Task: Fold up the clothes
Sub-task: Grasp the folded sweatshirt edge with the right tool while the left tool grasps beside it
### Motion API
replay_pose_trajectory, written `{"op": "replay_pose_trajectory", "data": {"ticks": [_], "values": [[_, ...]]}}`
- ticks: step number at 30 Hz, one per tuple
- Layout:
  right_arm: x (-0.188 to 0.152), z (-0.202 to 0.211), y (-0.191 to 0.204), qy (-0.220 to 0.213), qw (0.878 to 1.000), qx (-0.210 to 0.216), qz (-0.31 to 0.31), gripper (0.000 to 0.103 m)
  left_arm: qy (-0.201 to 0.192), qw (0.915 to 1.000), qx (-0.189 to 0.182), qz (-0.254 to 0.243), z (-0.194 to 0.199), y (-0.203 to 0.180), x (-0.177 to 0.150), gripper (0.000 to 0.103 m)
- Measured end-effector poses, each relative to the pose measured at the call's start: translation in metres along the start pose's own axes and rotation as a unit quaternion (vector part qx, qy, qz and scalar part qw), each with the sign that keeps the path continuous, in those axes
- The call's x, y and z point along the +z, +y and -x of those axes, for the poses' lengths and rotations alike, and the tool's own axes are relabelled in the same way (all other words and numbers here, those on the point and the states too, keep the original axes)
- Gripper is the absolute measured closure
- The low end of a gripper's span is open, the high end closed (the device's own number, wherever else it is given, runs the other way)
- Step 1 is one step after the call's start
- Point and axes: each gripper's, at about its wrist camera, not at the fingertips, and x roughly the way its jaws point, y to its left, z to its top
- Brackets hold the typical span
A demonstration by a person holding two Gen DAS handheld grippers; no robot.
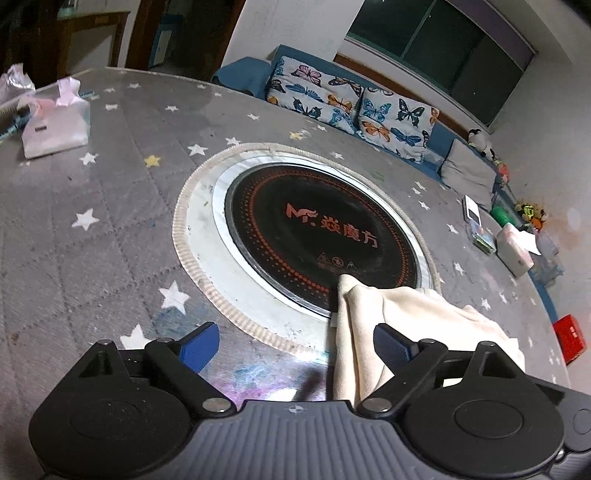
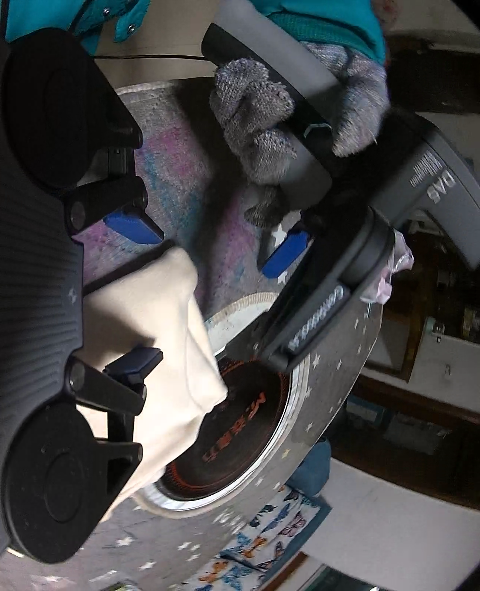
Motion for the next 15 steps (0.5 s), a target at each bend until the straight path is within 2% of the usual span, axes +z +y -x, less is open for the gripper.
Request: {"op": "replay_pose_trajectory", "data": {"ticks": [5, 15], "values": [[0.003, -0.006, 0.006, 0.006, 1.0, -0.008, 0.018, 0.052, 0.002, 1.0, -0.005, 0.002, -0.001, -0.001, 0.001, 0.011], [0.002, -0.005, -0.006, 0.0, 1.0, -0.01, -0.018, 0.084, 0.015, 0.9995, -0.022, 0.019, -0.003, -0.003, 0.0, 0.01]]}}
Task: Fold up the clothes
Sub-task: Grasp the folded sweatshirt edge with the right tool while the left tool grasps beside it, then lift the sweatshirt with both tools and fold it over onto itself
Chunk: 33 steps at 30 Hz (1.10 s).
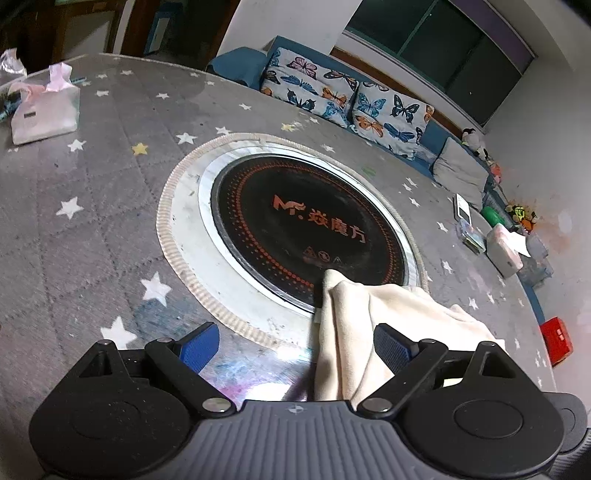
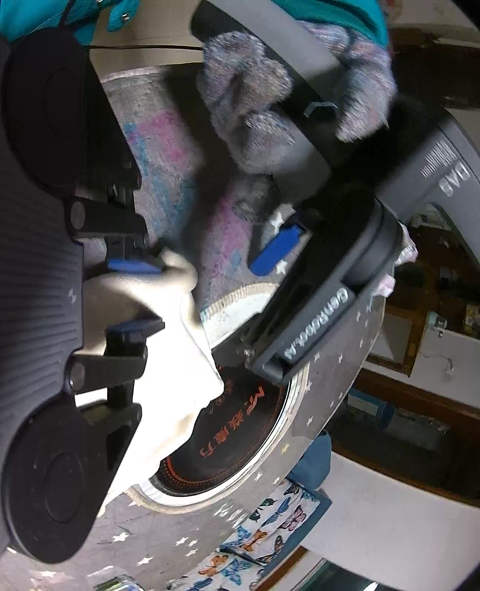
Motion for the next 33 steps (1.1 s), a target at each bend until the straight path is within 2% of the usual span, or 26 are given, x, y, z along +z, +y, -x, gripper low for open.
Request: {"op": "replay_pose_trajectory", "data": {"ticks": [7, 9, 14, 23, 28, 33], "values": [[-0.002, 0.01, -0.021, -0.023, 0.998, 0.018, -0.061, 0.089, 0.003, 0.9995, -0.014, 0.027, 0.0, -0.003, 0.001, 0.008], [-0.002, 0.014, -0.027, -0.03, 0.996, 0.023, -0.077, 0.09, 0.005, 0.9987, -0.022, 0.047, -0.001, -0.001, 0.002, 0.005], [-0.006, 0.028, -0.042, -0.05, 0.992, 0.031, -0.111, 0.09, 0.013, 0.9939, -0.043, 0.101, -0.005, 0.003, 0.003, 0.005], [-0.006, 0.041, -0.056, -0.076, 0.986, 0.035, -0.141, 0.091, 0.026, 0.9891, -0.073, 0.125, -0.015, -0.007, 0.002, 0.006], [-0.009, 0.043, -0.058, -0.083, 0.985, 0.04, -0.144, 0.091, 0.041, 0.9828, -0.103, 0.148, -0.023, -0.009, 0.001, 0.014], [-0.012, 0.046, -0.057, -0.086, 0.984, 0.049, -0.145, 0.091, 0.052, 0.978, -0.12, 0.163, -0.028, -0.011, -0.001, 0.028]]}}
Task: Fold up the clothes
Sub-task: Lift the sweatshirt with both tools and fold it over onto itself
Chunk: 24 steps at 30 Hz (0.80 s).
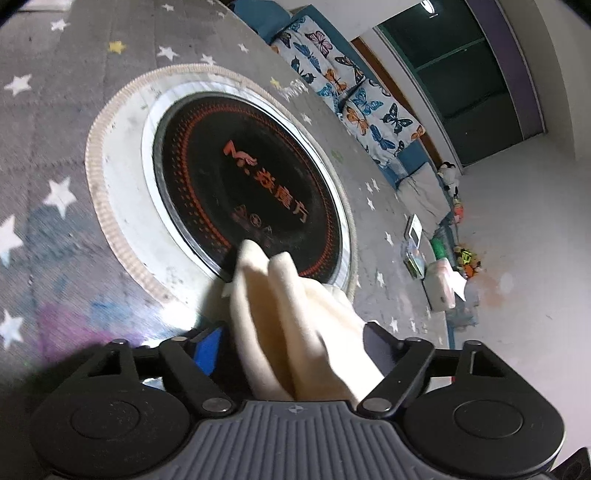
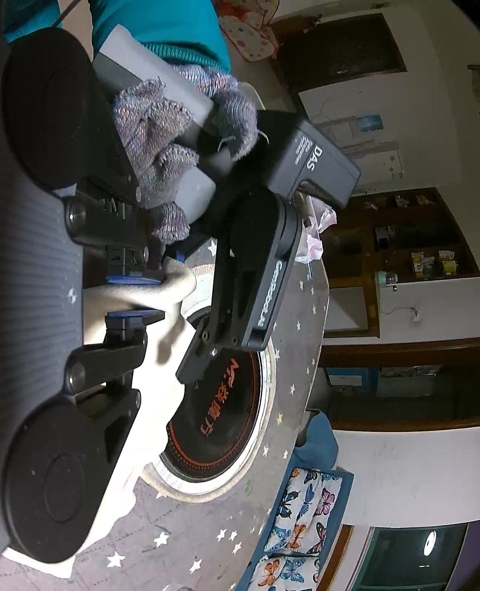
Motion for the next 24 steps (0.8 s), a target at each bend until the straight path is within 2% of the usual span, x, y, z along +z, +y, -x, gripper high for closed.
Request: {"op": "replay_pose_trajectory", "data": {"ticks": [1, 5, 15, 19, 24], "values": [[-0.001, 0.0, 0.0, 0.0, 1.0, 0.002, 0.0, 0.091, 0.004, 1.0, -0.002, 0.002, -0.001, 0.0, 0.0, 0.033], [-0.002, 0.0, 0.003, 0.002, 1.0, 0.008, 0.003, 0.091, 0.016, 0.9998, 0.0, 0.007, -0.008, 0.002, -0.003, 0.061], [-0.005, -0.001, 0.004, 0.008, 1.0, 0.012, 0.004, 0.09, 0.014, 0.9996, 0.019, -0.017, -0.012, -0.003, -0.007, 0.076], [-0.007, 0.007, 0.0, 0.007, 1.0, 0.009, -0.007, 0.089, 0.014, 0.9995, 0.021, -0.021, -0.011, -0.002, -0.008, 0.078], [-0.014, 0.023, -0.015, 0.003, 0.999, -0.012, -0.034, 0.08, 0.014, 0.9995, 0.019, -0.023, -0.012, -0.001, -0.008, 0.078]]}}
